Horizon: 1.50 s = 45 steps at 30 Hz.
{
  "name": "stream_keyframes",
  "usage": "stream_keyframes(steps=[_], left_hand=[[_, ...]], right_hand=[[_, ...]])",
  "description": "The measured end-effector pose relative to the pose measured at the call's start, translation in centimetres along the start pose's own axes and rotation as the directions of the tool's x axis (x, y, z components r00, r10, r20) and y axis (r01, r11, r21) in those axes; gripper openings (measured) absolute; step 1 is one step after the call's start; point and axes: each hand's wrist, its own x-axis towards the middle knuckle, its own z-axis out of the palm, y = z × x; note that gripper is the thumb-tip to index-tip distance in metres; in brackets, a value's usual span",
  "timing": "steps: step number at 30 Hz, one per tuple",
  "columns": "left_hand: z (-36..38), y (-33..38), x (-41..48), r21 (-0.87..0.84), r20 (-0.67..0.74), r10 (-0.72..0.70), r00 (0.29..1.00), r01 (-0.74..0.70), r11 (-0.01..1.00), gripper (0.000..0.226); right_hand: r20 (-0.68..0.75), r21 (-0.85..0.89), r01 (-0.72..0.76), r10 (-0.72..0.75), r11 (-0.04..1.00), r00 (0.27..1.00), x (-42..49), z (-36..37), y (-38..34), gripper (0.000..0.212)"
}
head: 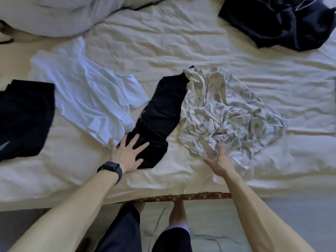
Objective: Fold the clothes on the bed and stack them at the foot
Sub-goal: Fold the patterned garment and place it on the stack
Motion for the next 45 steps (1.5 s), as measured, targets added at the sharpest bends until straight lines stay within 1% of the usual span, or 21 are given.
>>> stream_keyframes(steps=[3,5,8,10,13,15,17,19,23,27,29,33,34,36,38,39,40,41,43,44,45], left_hand=[[1.1,-0.5,0.3,-0.024,0.000,0.049,0.999,-0.048,0.999,0.067],[0.7,-0.7,0.1,-0.025,0.027,0.066,0.997,-0.065,0.998,0.066],[-1.4,-1.3,-0.9,-0.015,0.119,0.086,0.989,-0.085,0.996,0.060],[-3.4,-1.5,-2.2,-0.039,0.144,0.085,0.986,-0.081,0.996,0.053],[-7.5,-1.1,-5.4,-0.098,0.100,0.123,0.987,-0.113,0.989,0.051],[-11.5,-0.5,-8.3,-0.147,-0.011,0.162,0.987,-0.162,0.976,0.054],[-16.6,0.4,-11.7,-0.199,-0.181,0.203,0.962,-0.238,0.951,0.058],[-22.4,1.1,-15.8,-0.249,-0.381,0.240,0.893,-0.349,0.903,0.063],[-33.6,1.2,-25.6,-0.304,-0.723,0.220,0.656,-0.586,0.751,0.069],[-41.7,-0.6,-35.7,-0.199,-0.876,0.189,0.444,-0.689,0.696,0.072],[-44.5,-2.1,-39.6,-0.140,-0.890,0.219,0.400,-0.697,0.703,0.068],[-47.3,-5.7,-45.1,-0.235,-0.854,0.223,0.470,-0.732,0.640,0.024],[-47.5,-6.8,-46.0,-0.264,-0.849,0.209,0.486,-0.731,0.629,0.022],[-47.2,-9.7,-47.6,-0.380,-0.786,0.241,0.570,-0.752,0.539,0.031],[-46.5,-13.6,-49.0,-0.567,-0.622,0.348,0.701,-0.711,0.416,0.046],[-46.1,-15.8,-49.4,-0.606,-0.568,0.386,0.727,-0.687,0.402,0.050],[-45.8,-17.9,-49.6,-0.594,-0.570,0.379,0.729,-0.685,0.423,0.048],[-45.5,-19.8,-49.6,-0.537,-0.640,0.319,0.699,-0.704,0.465,0.042],[-45.0,-23.0,-48.9,-0.387,-0.814,0.149,0.562,-0.715,0.582,0.031],[-44.7,-24.4,-48.5,-0.357,-0.840,0.114,0.530,-0.700,0.619,0.041],[-44.3,-25.5,-48.3,-0.345,-0.829,0.131,0.544,-0.682,0.645,0.056]], right_hand=[[-0.168,0.029,-0.045,0.049,0.999,0.985,0.1,2.6,0.4,0.036],[-0.258,0.111,-0.044,0.071,0.993,0.964,-0.6,2.7,0.0,0.022],[-0.409,0.336,-0.022,0.167,0.942,0.897,-3.6,0.4,-1.1,0.011],[-0.512,0.452,0.077,0.188,0.889,0.838,-6.4,-2.6,-2.1,0.007],[-0.635,0.506,0.316,0.099,0.802,0.766,-11.5,-8.7,-5.0,0.010],[-0.700,0.512,0.483,0.020,0.711,0.714,-15.3,-13.3,-7.8,0.016],[-0.758,0.461,0.612,-0.073,0.642,0.648,-19.7,-17.5,-10.9,0.017],[-0.809,0.370,0.711,-0.169,0.599,0.563,-24.4,-20.9,-13.9,0.019],[-0.832,0.305,0.836,-0.299,0.456,0.467,-33.5,-26.1,-19.7,0.022],[-0.848,0.246,0.919,-0.391,0.308,0.358,-42.4,-29.2,-25.0,0.024],[-0.840,0.233,0.938,-0.432,0.257,0.327,-46.3,-30.1,-27.3,0.020],[-0.830,0.243,0.954,-0.473,0.173,0.297,-51.8,-30.6,-31.1,0.028],[-0.830,0.251,0.954,-0.471,0.164,0.300,-52.8,-30.5,-31.8,0.029],[-0.826,0.292,0.949,-0.468,0.121,0.314,-54.1,-29.8,-33.2,0.028],[-0.803,0.388,0.921,-0.473,0.045,0.362,-54.9,-28.6,-34.9,0.021],[-0.778,0.444,0.896,-0.493,0.009,0.391,-55.2,-27.9,-35.8,0.019],[-0.742,0.497,0.868,-0.527,-0.018,0.414,-55.4,-26.9,-36.9,0.018],[-0.700,0.542,0.840,-0.572,-0.033,0.429,-55.7,-25.9,-38.1,0.018],[-0.611,0.605,0.795,-0.663,-0.040,0.432,-56.2,-23.9,-40.5,0.020],[-0.567,0.629,0.777,-0.705,-0.038,0.425,-56.4,-23.0,-41.6,0.020],[-0.528,0.645,0.763,-0.743,-0.037,0.411,-56.6,-22.0,-42.7,0.021]])
